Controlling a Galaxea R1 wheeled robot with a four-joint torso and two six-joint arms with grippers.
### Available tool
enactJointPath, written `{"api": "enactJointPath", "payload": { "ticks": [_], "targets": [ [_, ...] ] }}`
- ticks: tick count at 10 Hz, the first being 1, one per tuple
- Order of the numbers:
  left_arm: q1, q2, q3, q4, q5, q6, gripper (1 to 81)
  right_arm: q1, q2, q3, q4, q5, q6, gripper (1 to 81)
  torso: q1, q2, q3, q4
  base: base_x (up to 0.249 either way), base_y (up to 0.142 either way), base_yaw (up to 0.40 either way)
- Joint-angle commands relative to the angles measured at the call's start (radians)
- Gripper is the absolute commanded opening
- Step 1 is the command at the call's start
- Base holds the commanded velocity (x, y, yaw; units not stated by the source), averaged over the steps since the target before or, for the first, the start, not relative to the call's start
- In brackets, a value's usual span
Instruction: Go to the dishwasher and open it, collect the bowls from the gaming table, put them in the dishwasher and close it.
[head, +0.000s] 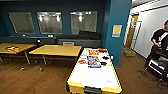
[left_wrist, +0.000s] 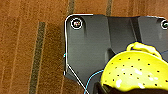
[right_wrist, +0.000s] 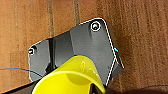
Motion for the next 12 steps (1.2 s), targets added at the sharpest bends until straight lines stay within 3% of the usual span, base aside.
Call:
{"api": "enactJointPath", "payload": {
  "ticks": [1, 7, 12],
  "targets": [
    [-0.049, -0.01, -0.002, 0.01, 0.053, 0.003, 1.0, 0.052, -0.022, 0.015, -0.013, -0.06, -0.004, 1.0, 0.001, 0.0, 0.0, 0.0, -0.131, 0.0, 0.0],
    [-0.049, -0.004, -0.002, 0.01, 0.053, 0.003, 1.0, 0.049, 0.015, -0.016, -0.021, -0.06, -0.006, 1.0, 0.001, 0.0, 0.0, 0.0, -0.127, 0.0, 0.0],
    [-0.049, 0.001, -0.002, 0.022, 0.044, 0.003, 1.0, 0.046, 0.018, -0.016, -0.021, -0.06, -0.006, 1.0, 0.001, -0.001, 0.001, 0.0, -0.014, 0.0, 0.0]
  ]
}}
